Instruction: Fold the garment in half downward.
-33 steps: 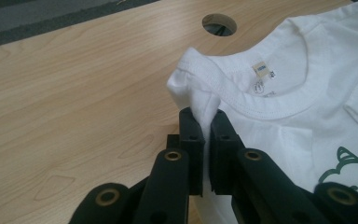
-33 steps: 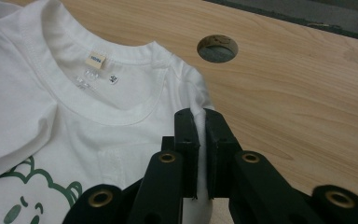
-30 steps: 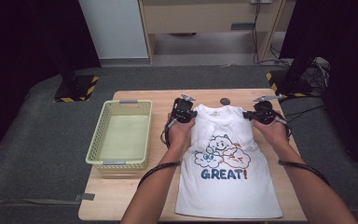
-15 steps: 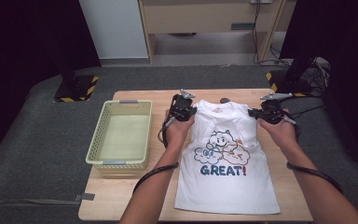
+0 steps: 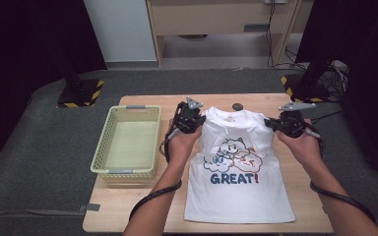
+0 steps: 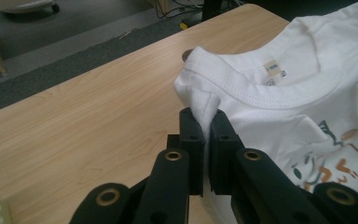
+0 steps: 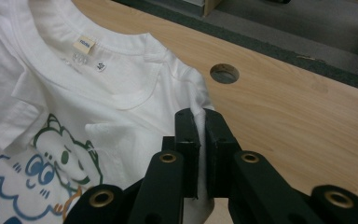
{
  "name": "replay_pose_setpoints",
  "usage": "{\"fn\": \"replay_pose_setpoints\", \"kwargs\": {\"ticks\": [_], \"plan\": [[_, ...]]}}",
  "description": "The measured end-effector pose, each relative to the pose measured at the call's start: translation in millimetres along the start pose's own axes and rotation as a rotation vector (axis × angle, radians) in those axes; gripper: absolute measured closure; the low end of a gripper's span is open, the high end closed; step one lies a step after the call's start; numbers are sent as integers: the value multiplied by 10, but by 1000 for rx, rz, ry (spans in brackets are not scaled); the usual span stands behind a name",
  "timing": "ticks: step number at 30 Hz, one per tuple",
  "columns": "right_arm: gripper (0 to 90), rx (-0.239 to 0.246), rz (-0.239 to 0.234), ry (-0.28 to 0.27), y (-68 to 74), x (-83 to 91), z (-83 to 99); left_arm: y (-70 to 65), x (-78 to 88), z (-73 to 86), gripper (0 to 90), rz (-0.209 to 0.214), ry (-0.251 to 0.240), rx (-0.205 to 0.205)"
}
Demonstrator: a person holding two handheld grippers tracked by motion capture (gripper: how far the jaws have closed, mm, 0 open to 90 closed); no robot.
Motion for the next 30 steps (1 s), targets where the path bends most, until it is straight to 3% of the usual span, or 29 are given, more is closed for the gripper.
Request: {"fn": "replay_pose_setpoints", "kwargs": {"ticks": [7, 15, 25, 30], "plan": [[860, 1, -21, 9, 179, 118, 210, -97, 81, 225, 870, 36, 31, -35], [860, 16, -61, 10, 437, 225, 450, -135, 157, 556, 869, 70, 66, -40], [858, 31, -113, 19, 757, 455, 683, -242, 377, 839, 867, 130, 74, -55], [856, 45, -136, 51, 898, 468, 879, -307, 390, 1106, 866, 156, 114, -63]]}}
Point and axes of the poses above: each handheld gripper's, and its own axes: x roughly backward along the jaws, z roughly out of its underside, y roughly to its left, the point moved 6 cm from there along -x, roughly forward along the jaws, and after that the axes turned 14 degrees about x, right-handed, at the moved point
